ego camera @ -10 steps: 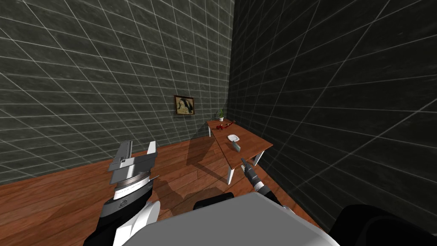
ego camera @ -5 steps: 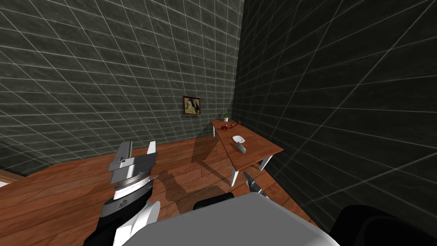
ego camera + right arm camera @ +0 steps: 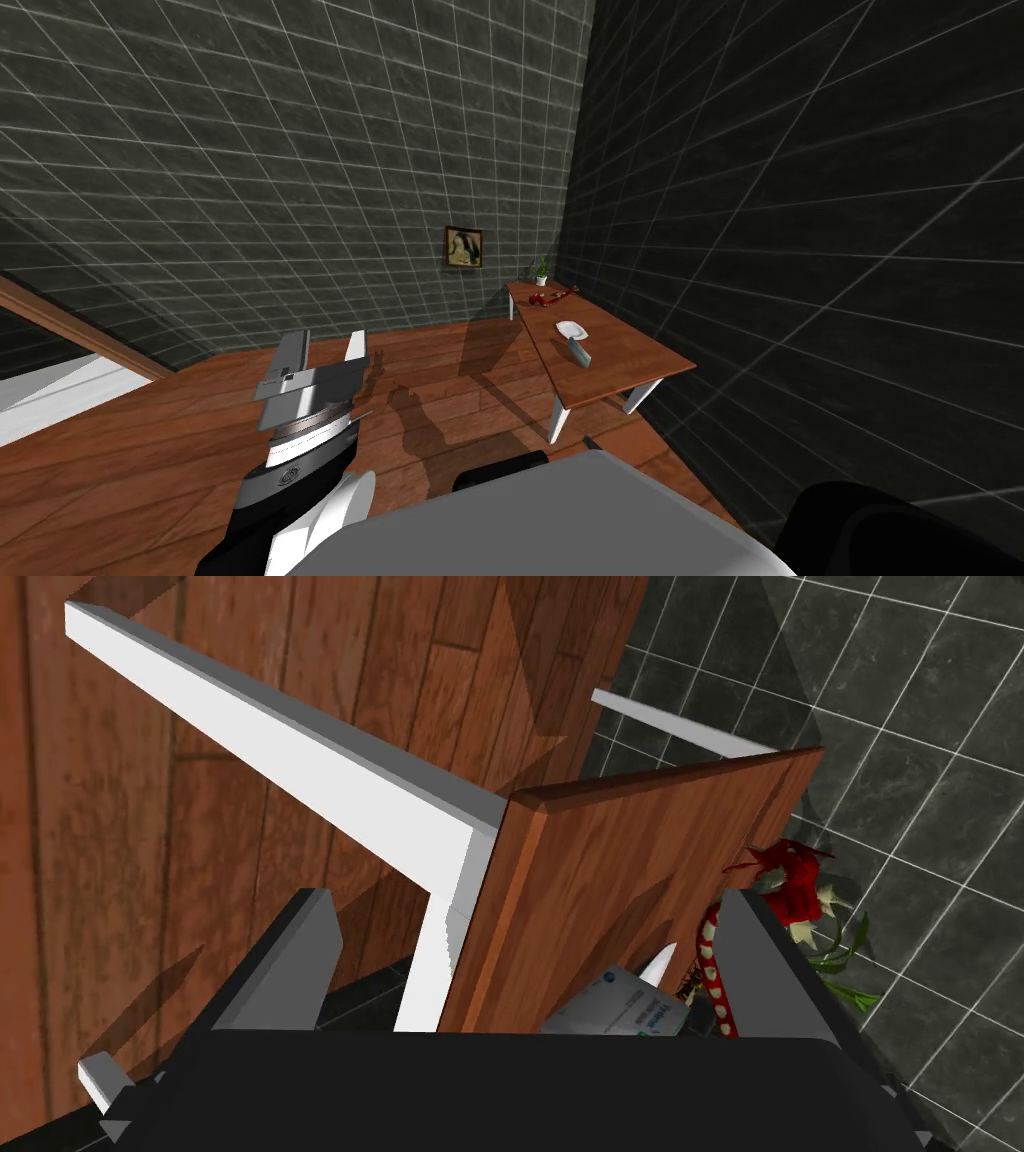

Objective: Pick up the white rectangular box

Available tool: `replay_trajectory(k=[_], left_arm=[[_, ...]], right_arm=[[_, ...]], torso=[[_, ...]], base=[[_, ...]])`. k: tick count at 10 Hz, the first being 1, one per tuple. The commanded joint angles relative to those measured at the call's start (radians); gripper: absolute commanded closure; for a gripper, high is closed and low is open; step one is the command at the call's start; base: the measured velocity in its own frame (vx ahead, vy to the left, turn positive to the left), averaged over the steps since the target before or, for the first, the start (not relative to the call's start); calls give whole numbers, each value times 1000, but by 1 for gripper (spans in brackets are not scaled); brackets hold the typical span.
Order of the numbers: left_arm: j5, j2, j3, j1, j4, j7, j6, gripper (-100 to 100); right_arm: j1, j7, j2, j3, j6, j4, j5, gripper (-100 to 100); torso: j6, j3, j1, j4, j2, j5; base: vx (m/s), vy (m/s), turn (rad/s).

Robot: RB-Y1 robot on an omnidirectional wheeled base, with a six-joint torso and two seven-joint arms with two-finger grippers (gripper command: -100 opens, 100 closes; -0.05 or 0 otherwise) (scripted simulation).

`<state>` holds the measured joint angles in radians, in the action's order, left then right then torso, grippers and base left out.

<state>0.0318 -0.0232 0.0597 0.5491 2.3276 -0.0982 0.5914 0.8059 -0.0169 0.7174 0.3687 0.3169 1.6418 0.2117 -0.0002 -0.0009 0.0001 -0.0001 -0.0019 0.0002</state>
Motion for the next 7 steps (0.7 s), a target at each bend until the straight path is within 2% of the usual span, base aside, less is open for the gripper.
replay_trajectory(k=[1,2,3,4,5,6,7], left_arm=[[0,0,0,0,0,0,0,0],[0,0,0,0,0,0,0,0],[0,0,0,0,0,0,0,0],[0,0,0,0,0,0,0,0],[0,0,0,0,0,0,0,0],[0,0,0,0,0,0,0,0],[0,0,0,0,0,0,0,0]], right_arm=[[5,4,33,15,-3,-32,3,-100],[18,6,70,42,-15,-70,8,-100],[18,6,81,42,-15,-70,8,-100],[31,8,114,69,-26,-108,12,-100],[31,8,128,69,-26,-108,12,-100],[42,10,162,95,-36,-144,15,-100],[42,10,175,95,-36,-144,15,-100]], torso=[[0,0,0,0,0,0],[1,0,0,0,0,0],[0,-1,0,0,-1,0],[1,-1,-1,0,-1,0],[0,-1,-1,0,-1,0],[1,-1,-1,0,-1,0],[0,-1,-1,0,-2,0]], base=[[34,14,158],[45,21,261],[39,4,110],[47,13,256],[42,5,122],[54,5,297],[44,-1,111]])
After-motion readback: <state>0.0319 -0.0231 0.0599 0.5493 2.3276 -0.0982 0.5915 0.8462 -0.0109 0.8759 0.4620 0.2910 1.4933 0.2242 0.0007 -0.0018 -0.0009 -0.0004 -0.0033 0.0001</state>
